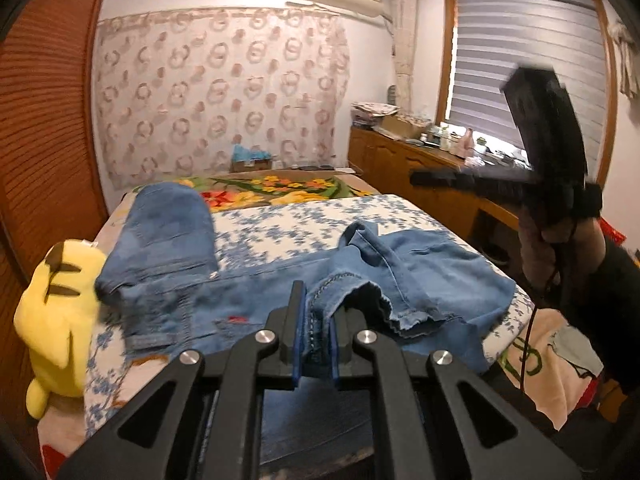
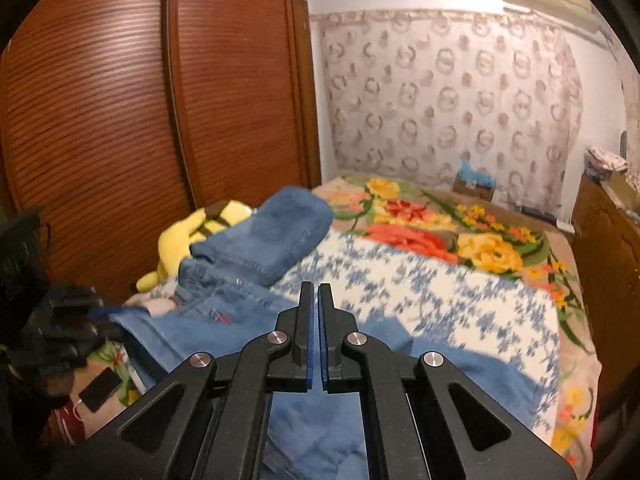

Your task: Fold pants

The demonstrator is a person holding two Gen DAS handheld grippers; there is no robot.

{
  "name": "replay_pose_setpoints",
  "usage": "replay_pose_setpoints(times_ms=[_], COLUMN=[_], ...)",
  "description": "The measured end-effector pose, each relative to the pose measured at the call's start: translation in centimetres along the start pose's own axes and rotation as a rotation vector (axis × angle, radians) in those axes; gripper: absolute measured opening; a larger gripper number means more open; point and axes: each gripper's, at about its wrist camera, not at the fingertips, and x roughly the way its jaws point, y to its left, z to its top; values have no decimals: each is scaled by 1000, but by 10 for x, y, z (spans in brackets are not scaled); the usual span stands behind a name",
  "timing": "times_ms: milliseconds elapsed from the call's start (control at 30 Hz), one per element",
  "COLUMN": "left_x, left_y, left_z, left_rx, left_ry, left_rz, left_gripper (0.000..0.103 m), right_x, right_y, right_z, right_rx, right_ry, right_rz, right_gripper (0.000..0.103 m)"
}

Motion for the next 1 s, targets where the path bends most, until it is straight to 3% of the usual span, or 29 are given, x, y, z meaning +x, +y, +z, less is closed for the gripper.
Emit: replay_pose_setpoints(times_ms=[67, 200, 300, 500, 567, 633, 800, 1000], left_x=[1, 7, 13, 22, 25, 27, 6, -29], left_y=[8, 17, 20, 28, 30, 33, 36, 54], left_z=[-8, -25, -37, -50, -54, -56, -51, -37], left_rx=[-15, -40, -52, -70, -74, -79, -85, -112], left_ry=[8, 37, 61, 96, 106, 113, 55, -21], left_rz=[12, 24, 33, 40, 42, 48, 57, 81], left_gripper=[6, 6, 6, 7, 7, 7, 6, 6], right_x=[13, 35, 54, 85, 92, 95, 72, 50], right_y=[1, 4, 7, 15, 18, 21, 33, 56], right_z=[-13, -40, -61, -87, -92, -93, -63, 11], right_rx=[11, 31, 50, 63, 57, 47, -2, -68], right_ry=[42, 116, 187, 305, 337, 346, 234, 84], right_rz=[-10, -6, 19, 67, 72, 94, 123, 130], right_gripper=[0, 45, 46, 46, 35, 8, 1, 1])
